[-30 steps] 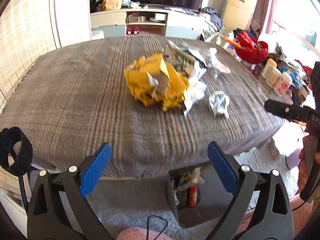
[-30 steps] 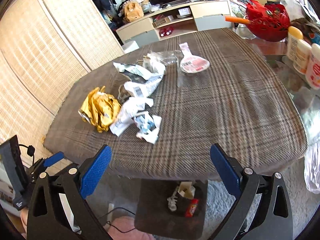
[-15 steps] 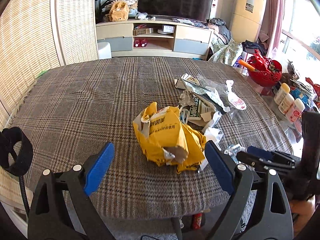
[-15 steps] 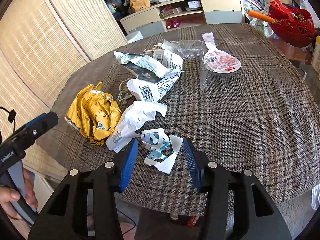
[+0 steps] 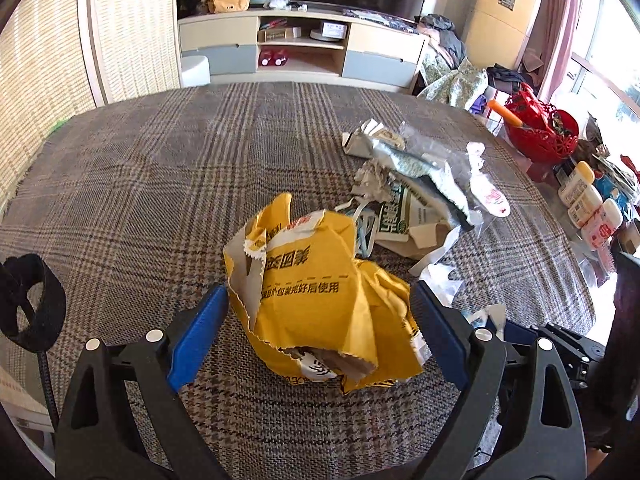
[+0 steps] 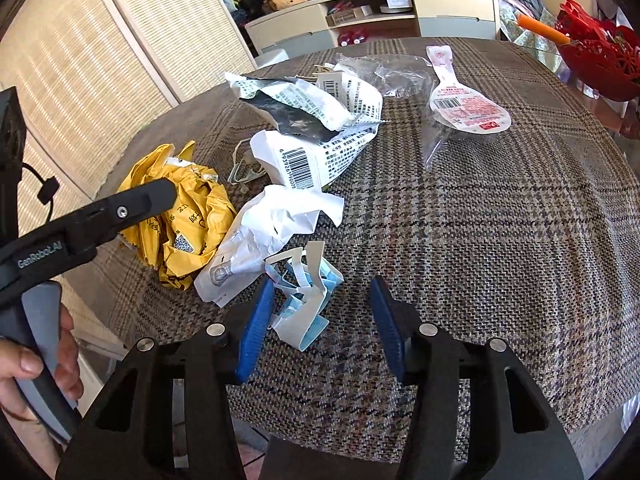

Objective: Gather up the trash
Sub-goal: 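Grasp the yellow crumpled paper bag with the left tool while the right tool grasps torn white-blue paper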

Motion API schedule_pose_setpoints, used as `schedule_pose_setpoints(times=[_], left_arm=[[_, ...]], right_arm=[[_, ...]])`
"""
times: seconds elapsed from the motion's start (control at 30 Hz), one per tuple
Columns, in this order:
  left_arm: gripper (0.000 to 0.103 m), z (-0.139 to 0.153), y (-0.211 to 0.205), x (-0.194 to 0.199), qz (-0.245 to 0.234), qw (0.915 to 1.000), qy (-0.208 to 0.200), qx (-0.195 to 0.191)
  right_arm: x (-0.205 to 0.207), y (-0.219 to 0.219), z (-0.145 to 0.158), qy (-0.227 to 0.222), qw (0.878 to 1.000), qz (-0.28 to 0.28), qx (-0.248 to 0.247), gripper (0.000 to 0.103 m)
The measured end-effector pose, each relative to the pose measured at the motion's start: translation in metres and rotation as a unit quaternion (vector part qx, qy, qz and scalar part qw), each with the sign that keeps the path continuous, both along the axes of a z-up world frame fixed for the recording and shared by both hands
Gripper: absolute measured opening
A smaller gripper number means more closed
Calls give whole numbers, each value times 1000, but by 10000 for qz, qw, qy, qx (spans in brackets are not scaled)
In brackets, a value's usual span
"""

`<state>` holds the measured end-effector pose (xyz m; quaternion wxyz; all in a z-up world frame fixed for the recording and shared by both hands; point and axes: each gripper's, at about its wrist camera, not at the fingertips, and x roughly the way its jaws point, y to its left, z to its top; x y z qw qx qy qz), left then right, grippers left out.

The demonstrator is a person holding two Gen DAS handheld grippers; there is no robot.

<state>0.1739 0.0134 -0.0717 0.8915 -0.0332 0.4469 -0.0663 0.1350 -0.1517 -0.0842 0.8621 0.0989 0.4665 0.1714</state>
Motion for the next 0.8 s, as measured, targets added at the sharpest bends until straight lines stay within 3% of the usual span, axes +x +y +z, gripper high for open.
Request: schedule_pose_setpoints(times=[0.03,0.1,0.47,0.8], left_arm=[[87,-4,1,0,-13,10000,34,-28],[87,-8,4,-1,-23,9999,66,-115],[59,-2,7,-16,-169,9997,-69,-144],[55,9,32,-55,123,9998,-147,-14]], right_arm=[[2,2,-1,-4,10000,13,17,38],[2,3,-1,-23,10000,50,43,30],[-29,-21,5,-94,9998,-83,123,26],[-68,-50,1,-106,9995,-255,167,26]])
